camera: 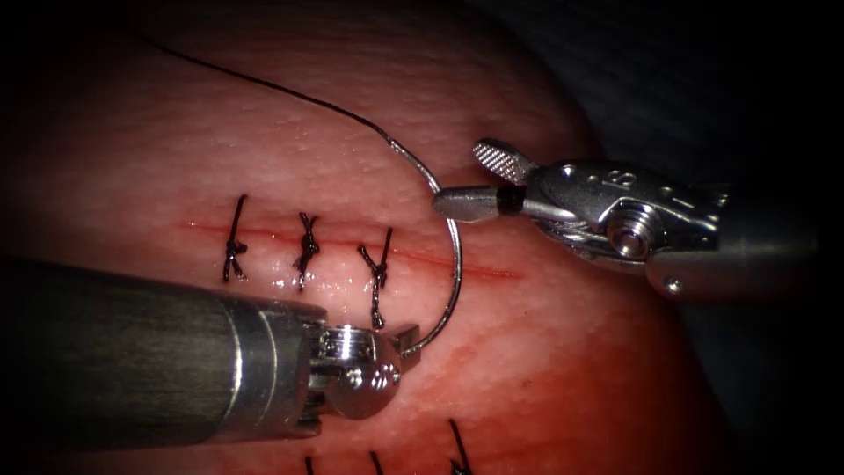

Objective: Wound Closure
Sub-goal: Hand over the needle to the right hand

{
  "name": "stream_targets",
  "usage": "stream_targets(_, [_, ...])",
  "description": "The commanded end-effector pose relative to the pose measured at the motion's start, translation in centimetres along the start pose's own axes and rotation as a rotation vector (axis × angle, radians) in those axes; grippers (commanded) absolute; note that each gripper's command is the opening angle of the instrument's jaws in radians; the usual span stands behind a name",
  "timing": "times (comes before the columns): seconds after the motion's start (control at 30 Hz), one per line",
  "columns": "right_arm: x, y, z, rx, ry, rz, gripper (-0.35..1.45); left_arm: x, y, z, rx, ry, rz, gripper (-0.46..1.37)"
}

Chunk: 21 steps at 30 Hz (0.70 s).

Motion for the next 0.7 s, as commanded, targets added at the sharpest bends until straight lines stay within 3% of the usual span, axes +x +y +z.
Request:
stream_targets(0.03, [0.01,0.0,0.01,0.004,-0.009,-0.005,0.89,0.03,0.01,0.0,0.019,-0.008,0.012,-0.35])
stream_targets(0.3, [0.02,-0.08,0.04,0.013,-0.106,-0.013,0.88,0.14,0.0,-0.06,0.112,-0.059,0.066,-0.35])
stream_targets(0.7, [0.11,-0.06,0.06,0.016,-0.147,0.015,0.82,0.16,-0.04,-0.15,0.18,-0.084,0.127,-0.35])
